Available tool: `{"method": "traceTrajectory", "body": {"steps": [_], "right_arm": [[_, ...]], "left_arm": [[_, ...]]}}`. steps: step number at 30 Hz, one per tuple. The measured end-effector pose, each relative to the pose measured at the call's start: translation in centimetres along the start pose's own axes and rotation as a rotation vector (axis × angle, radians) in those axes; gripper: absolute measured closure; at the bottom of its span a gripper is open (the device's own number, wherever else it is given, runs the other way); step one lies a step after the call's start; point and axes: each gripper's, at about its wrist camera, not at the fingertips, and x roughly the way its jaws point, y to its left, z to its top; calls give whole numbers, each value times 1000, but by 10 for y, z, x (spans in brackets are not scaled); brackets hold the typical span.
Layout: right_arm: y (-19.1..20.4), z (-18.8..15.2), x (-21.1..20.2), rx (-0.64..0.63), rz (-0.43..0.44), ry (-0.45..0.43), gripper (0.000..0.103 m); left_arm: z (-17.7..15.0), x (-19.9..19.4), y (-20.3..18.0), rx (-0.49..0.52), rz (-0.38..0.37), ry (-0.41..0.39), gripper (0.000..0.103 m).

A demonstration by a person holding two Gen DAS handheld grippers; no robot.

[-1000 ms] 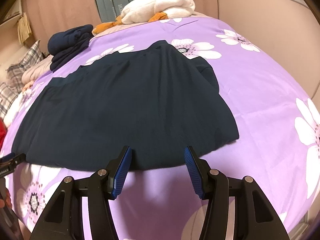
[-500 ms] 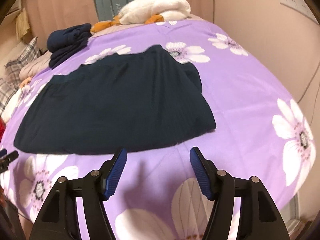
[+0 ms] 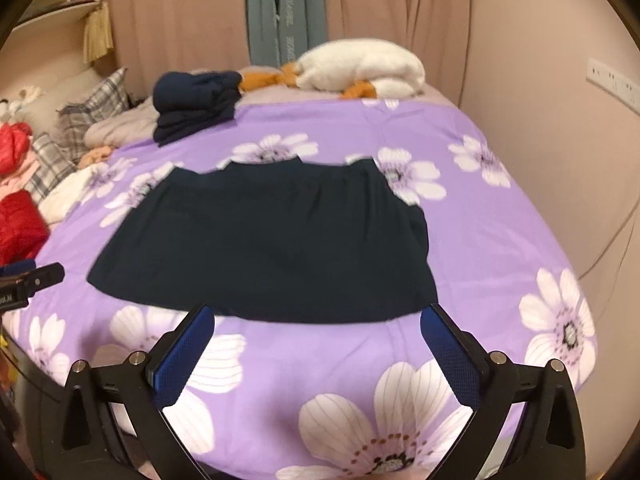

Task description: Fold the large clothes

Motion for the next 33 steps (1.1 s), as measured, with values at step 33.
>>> {"method": "traceTrajectory", "body": {"steps": [33], "right_arm": [[14,33,-70,44,167,-4,1]], "left_arm": [[21,-98,-44,58,56,-119,0]]}}
